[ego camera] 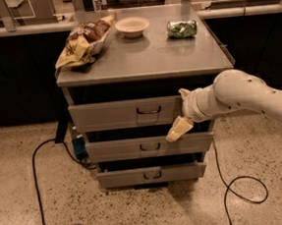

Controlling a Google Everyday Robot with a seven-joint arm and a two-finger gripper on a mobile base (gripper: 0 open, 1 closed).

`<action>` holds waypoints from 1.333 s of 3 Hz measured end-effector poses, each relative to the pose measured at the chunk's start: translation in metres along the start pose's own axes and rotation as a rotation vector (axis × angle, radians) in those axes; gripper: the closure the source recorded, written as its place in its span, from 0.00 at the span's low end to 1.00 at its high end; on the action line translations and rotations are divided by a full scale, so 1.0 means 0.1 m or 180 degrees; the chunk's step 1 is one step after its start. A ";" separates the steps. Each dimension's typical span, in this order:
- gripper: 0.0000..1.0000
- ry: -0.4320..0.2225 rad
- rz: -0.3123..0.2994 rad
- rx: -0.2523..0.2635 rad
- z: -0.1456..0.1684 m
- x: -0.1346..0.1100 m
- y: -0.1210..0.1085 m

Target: Open top drawer

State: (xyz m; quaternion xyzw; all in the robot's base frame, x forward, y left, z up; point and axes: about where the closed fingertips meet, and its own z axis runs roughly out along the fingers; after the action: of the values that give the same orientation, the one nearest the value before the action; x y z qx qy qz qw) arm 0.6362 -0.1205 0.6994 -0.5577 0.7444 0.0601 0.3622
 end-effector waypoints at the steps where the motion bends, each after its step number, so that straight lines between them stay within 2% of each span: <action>1: 0.00 0.0000 0.0000 0.0000 0.00 0.00 0.00; 2: 0.00 0.0053 -0.0027 -0.0041 0.10 0.02 0.00; 4: 0.00 0.0080 -0.0007 -0.0192 0.60 0.13 -0.08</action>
Offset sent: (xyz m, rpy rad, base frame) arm 0.0110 0.0042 -0.0180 -0.0422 0.0244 0.0148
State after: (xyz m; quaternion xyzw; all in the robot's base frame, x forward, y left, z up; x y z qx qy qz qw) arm 0.6698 -0.1037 0.6503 -0.5699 0.7461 0.0751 0.3360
